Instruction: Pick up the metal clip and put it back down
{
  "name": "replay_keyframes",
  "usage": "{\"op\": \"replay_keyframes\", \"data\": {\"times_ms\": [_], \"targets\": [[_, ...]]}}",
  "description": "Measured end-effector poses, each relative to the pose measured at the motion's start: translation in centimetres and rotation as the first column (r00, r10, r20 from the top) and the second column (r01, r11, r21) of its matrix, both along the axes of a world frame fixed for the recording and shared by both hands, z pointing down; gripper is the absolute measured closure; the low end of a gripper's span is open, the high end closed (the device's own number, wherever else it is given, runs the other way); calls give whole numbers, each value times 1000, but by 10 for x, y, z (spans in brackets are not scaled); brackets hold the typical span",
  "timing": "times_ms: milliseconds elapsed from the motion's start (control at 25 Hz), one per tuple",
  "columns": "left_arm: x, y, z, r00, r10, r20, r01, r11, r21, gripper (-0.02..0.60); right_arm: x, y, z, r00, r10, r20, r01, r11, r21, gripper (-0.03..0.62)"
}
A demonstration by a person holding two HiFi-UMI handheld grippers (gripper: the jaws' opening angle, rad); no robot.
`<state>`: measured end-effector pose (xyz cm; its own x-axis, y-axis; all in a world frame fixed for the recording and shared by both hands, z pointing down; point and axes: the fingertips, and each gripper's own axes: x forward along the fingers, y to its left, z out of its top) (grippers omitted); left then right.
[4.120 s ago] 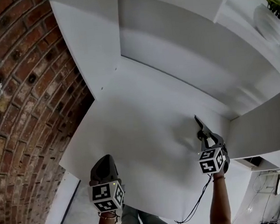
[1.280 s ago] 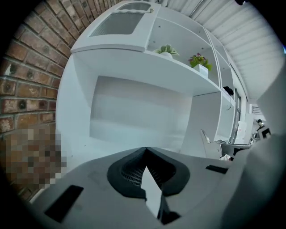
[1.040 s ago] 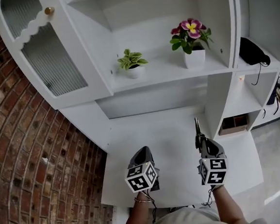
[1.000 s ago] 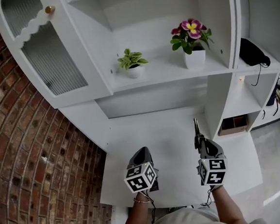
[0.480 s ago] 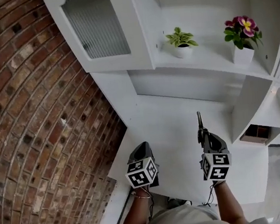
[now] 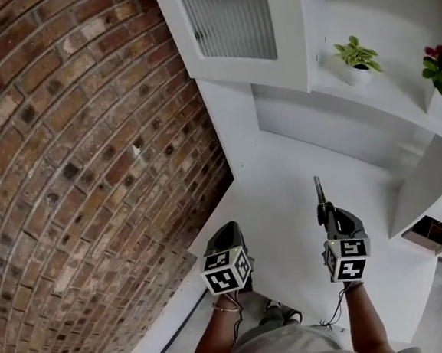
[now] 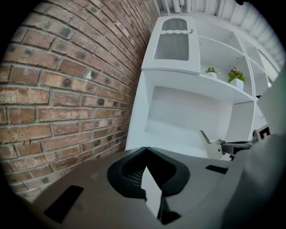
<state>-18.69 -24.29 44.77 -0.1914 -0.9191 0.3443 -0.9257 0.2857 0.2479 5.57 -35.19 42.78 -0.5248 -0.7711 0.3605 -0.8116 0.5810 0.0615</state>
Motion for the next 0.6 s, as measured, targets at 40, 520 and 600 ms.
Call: {"op": "replay_keyframes", "data": {"times_ms": [40,520,600], "targets": [[-3,4,4,1000,-11,-4,11,1000,-6,569,-4,0,3,1000,-17,-21,17,1000,-1,586],[-34,43,70,993,-101,-55,95,990,-108,571,-42,-19,85,898,-212,-386,202,977,-68,586],[-38,49,82,990,-121,-68,112,986,-121,571,-47,-23,101,862,-240,-446,229,970,-79,586]]}}
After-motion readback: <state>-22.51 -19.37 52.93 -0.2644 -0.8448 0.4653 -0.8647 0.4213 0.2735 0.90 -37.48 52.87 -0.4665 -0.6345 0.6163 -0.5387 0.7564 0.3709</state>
